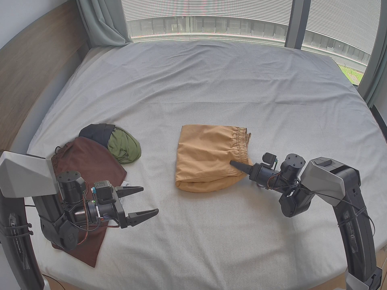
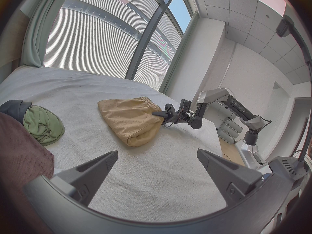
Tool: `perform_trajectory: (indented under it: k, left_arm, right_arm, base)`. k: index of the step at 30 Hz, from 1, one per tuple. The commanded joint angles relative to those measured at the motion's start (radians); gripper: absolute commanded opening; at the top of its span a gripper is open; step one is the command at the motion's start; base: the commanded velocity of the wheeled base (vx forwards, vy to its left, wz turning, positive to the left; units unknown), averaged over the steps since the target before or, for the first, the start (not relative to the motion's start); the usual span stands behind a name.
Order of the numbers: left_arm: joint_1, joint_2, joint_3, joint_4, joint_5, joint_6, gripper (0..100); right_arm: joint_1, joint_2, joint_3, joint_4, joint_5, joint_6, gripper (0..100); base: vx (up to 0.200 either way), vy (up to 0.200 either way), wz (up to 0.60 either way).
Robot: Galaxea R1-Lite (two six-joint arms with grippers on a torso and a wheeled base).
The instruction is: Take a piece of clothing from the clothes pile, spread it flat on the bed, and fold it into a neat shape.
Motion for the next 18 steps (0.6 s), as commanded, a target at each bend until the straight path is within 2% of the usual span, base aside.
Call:
perform_trajectory:
  k: [1, 18]
  left_arm:
    - [-0.001, -0.006, 0.001, -0.001, 0.000, 0.000, 100]
    - [0.001, -0.005, -0.002, -0.001, 0.000, 0.000, 100]
  right_arm:
    - [0.001, -0.007, 0.047, 0.001, -0.003, -0.016, 0]
    - [0.000, -0.007, 0.067, 0.001, -0.023, -0.036, 0]
  base:
    - [0.000, 0.000, 0.00]
    - [0.000, 0.000, 0.00]
